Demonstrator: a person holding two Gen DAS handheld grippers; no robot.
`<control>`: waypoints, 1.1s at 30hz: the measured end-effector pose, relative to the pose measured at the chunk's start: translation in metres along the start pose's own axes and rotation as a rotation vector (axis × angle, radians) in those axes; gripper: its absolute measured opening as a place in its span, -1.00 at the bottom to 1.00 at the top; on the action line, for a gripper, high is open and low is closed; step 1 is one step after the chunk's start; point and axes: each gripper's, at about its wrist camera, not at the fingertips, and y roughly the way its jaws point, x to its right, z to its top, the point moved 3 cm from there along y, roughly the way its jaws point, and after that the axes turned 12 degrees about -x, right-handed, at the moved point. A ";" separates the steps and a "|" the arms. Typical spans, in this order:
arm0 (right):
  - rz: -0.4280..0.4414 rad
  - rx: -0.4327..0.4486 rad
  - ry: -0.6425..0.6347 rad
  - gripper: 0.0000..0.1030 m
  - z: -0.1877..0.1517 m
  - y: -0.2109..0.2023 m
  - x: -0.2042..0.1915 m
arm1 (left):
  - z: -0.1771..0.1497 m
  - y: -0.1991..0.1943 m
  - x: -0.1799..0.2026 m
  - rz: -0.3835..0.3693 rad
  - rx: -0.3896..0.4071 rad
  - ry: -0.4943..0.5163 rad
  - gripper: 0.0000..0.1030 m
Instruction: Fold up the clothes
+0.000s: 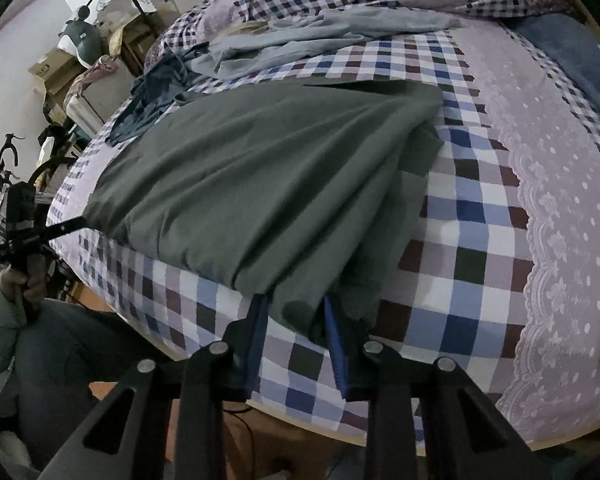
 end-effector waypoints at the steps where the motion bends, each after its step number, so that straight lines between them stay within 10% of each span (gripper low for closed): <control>1: -0.001 0.001 0.001 -0.46 0.000 0.000 0.000 | 0.001 0.000 0.002 0.006 0.004 0.010 -0.51; 9: -0.038 0.022 -0.010 -0.98 0.003 0.001 0.000 | 0.008 -0.007 0.004 0.023 0.073 0.006 -0.88; 18: -0.116 0.074 -0.033 -1.00 -0.010 -0.053 0.008 | 0.007 -0.025 -0.012 -0.058 0.119 -0.093 -0.90; 25: -0.294 -0.051 0.040 -1.00 -0.032 -0.044 0.052 | 0.000 -0.022 -0.017 -0.061 0.073 -0.101 -0.90; 33: -0.046 0.035 0.109 -0.85 -0.034 -0.056 0.048 | -0.001 -0.008 -0.014 -0.027 0.018 -0.093 -0.88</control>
